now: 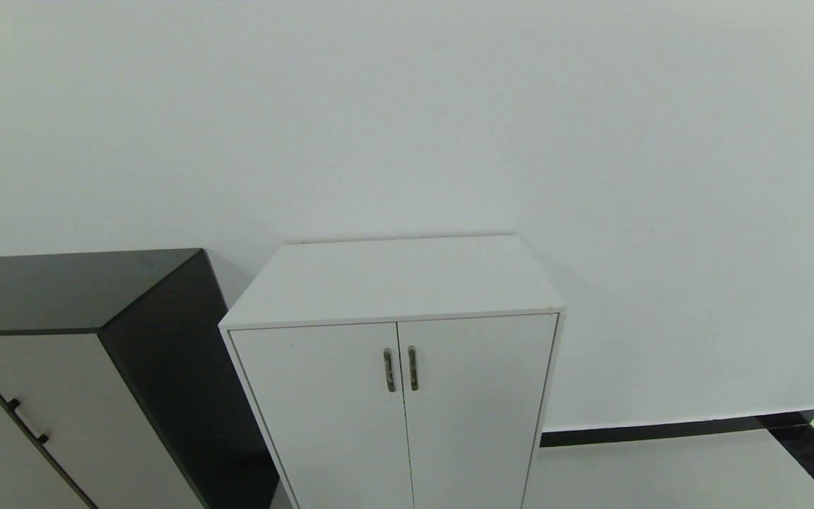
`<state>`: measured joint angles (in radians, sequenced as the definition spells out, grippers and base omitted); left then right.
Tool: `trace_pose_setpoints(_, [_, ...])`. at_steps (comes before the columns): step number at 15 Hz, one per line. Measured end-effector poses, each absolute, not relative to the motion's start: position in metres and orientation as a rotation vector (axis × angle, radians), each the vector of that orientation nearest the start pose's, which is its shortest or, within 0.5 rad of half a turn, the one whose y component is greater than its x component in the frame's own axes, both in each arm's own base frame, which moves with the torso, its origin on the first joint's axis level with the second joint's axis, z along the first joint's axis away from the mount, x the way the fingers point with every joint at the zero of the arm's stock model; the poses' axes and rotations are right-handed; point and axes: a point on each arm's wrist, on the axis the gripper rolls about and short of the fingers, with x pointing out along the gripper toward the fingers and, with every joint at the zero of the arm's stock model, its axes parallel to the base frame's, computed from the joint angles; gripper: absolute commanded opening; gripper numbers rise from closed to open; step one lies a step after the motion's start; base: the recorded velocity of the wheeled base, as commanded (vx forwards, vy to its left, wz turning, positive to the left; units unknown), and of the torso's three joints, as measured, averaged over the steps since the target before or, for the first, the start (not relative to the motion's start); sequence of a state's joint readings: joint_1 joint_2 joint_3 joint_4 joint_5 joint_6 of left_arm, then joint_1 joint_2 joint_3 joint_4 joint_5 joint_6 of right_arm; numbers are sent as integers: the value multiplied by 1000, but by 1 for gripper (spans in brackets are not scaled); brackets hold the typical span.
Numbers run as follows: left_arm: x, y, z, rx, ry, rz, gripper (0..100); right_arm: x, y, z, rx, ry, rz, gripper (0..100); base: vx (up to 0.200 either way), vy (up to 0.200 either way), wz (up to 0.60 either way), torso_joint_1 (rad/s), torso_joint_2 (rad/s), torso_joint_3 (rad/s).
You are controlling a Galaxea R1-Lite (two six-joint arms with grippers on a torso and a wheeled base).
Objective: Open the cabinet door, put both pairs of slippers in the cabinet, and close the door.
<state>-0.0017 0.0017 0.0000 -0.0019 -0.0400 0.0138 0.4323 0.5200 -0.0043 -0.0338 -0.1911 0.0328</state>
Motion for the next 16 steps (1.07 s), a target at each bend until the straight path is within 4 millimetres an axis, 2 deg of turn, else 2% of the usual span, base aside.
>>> trace_pose_setpoints(3, [-23, -1, 76, 14, 0, -41, 0, 11, 1, 84, -154, 350, 259, 0, 0, 0, 0, 0, 0, 0])
trace_pose_setpoints(7, [-23, -1, 76, 14, 0, -42, 0, 7, 0, 85, -168, 303, 283, 0, 0, 0, 0, 0, 0, 0])
trace_pose_setpoints(11, [-23, -1, 76, 14, 0, -42, 0, 2, -3, 85, -127, 270, 48, 0, 0, 0, 0, 0, 0, 0])
trace_pose_setpoints(16, [-23, -1, 76, 14, 0, -42, 0, -17, -3, 83, -97, 57, -100, 0, 0, 0, 0, 0, 0, 0])
